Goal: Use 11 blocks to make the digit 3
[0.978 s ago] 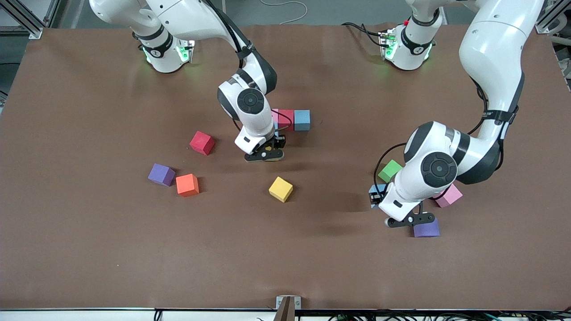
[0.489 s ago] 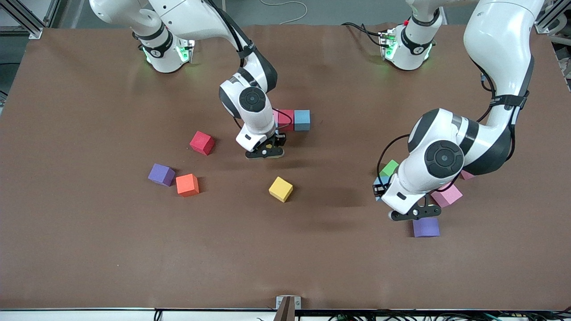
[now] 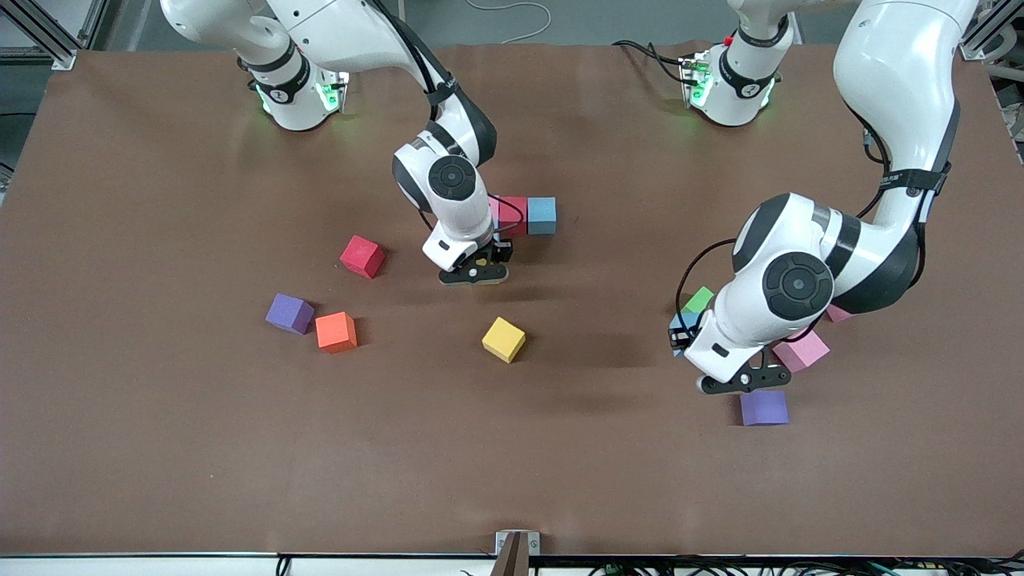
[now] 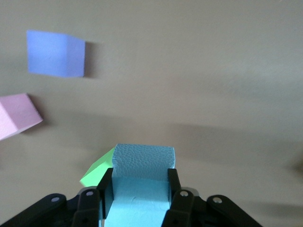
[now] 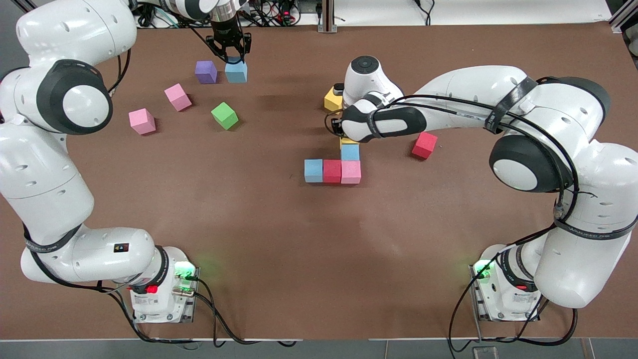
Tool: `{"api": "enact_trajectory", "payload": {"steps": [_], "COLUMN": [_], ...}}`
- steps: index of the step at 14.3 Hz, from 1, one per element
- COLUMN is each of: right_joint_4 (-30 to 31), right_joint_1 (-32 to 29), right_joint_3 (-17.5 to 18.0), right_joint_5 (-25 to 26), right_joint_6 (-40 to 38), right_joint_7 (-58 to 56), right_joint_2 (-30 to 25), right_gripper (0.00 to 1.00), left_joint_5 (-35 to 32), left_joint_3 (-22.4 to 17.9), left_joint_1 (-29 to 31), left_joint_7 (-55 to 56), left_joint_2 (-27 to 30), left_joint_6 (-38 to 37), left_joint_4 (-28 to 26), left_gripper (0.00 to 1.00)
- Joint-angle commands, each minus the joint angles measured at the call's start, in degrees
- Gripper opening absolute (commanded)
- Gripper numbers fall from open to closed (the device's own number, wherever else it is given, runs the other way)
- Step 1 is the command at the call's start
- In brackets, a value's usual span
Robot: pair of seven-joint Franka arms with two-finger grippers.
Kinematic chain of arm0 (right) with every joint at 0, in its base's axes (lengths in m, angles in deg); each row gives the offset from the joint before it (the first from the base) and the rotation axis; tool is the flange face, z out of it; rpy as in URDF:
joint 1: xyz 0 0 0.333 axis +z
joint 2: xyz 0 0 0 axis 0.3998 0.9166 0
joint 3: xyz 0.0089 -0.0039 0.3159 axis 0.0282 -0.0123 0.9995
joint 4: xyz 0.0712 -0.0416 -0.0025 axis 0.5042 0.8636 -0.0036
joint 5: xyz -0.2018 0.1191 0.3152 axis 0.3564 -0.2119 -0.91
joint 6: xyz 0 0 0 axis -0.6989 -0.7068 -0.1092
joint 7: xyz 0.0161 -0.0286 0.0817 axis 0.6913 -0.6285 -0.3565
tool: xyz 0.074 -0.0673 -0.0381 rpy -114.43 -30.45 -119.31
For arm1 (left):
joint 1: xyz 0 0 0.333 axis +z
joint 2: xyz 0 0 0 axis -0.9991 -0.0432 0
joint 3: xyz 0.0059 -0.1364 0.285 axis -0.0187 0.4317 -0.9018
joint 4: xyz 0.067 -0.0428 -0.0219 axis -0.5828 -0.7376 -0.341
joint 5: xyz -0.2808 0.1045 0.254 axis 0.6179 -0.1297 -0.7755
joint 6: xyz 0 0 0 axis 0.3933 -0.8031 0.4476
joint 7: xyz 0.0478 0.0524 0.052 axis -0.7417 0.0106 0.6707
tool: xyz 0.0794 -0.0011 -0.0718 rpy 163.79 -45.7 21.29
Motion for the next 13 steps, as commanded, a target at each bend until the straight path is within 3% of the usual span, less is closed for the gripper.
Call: {"api": "enact_trajectory", "payload": {"steps": [1,13], "right_joint_4": [1.87,1.79], "right_joint_1": [0.71,1.15], "right_joint_3": [-0.22,-0.22], "right_joint_5": [0.2,0.2], "right_joint_6": [0.83,0.74], "right_joint_7": [1.42,2.39], "right_joint_2": [-1.33,-1.33], "right_gripper": [0.02,0.03], "left_joint_5": [1.09,1.18], "left_joint_3": [0.61,0.26], "left_joint_1": [0.43,-0.01], "left_joint_7": [-0.05,0.3], "left_joint_2": [3.25,2.64], "left_joint_6": [-3.58,-5.17], "left_joint_4": [-0.31,-0.58], "left_gripper": [0.22,0.24]}}
